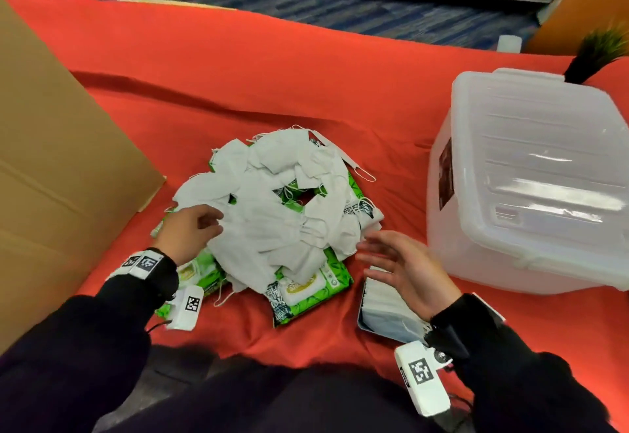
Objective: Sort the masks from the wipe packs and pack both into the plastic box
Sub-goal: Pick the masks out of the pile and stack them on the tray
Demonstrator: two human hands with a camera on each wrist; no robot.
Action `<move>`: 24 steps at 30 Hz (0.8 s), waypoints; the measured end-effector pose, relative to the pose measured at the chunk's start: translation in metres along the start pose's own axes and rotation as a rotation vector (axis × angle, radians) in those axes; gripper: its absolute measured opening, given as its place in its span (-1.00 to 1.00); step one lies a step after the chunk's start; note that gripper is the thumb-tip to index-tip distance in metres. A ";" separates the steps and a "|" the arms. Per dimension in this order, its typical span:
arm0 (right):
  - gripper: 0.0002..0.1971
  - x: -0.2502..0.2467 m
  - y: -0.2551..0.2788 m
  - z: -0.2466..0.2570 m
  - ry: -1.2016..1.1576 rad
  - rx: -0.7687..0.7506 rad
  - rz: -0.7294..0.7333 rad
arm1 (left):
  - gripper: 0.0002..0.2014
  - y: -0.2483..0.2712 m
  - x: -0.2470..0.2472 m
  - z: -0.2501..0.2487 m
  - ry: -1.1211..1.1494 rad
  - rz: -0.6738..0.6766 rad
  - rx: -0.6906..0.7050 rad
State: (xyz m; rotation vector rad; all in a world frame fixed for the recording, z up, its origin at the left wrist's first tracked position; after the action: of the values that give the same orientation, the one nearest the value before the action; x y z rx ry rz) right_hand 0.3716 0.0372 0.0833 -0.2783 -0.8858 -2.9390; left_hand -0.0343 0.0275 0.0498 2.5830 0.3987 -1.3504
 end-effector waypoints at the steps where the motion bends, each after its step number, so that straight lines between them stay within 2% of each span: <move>1: -0.75 0.016 -0.003 0.000 0.015 0.006 0.011 | -0.79 -0.007 -0.007 0.011 -0.036 -0.009 -0.014; 4: -0.79 0.059 -0.016 -0.002 0.061 0.033 0.052 | -0.68 -0.028 -0.020 0.052 -0.133 0.001 -0.095; 7: -0.77 0.099 -0.029 -0.007 0.098 0.064 0.064 | -0.48 -0.038 -0.023 0.092 -0.320 0.088 -0.199; 10: -0.76 0.126 -0.043 -0.015 0.110 0.101 0.058 | -0.27 -0.034 -0.013 0.120 -0.294 0.144 -0.314; 12: -0.75 0.142 -0.051 -0.021 0.103 0.133 0.045 | -0.17 -0.035 -0.011 0.134 -0.256 0.149 -0.337; 14: -0.75 0.152 -0.058 -0.026 0.092 0.161 0.029 | -0.26 -0.040 -0.017 0.137 -0.246 0.158 -0.317; 16: -0.76 0.163 -0.064 -0.030 0.080 0.182 0.010 | -0.57 -0.048 -0.032 0.130 -0.231 0.164 -0.245; 18: -0.75 0.173 -0.071 -0.032 0.069 0.190 -0.003 | -0.80 -0.056 -0.052 0.110 -0.101 0.124 -0.167; 20: -0.74 0.183 -0.081 -0.031 0.071 0.179 -0.006 | -0.83 -0.063 -0.070 0.089 0.071 0.057 -0.098; 24: -0.83 0.199 -0.121 -0.016 0.182 0.080 -0.064 | -0.72 -0.078 -0.080 0.055 0.459 0.018 -0.035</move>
State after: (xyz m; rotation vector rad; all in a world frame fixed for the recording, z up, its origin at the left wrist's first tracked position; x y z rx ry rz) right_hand 0.1607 0.1284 0.0418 0.0227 -0.9992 -2.9173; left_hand -0.1455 0.0731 0.0809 2.8441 0.4597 -0.7237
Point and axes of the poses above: each hand's wrist, its own y-axis away from the middle knuckle, its own x-axis out of the palm, z = x × y, the point moved 4 cm from there along -y, towards the middle knuckle, and after that the axes turned 8 degrees about -z, right-handed, at the moved point
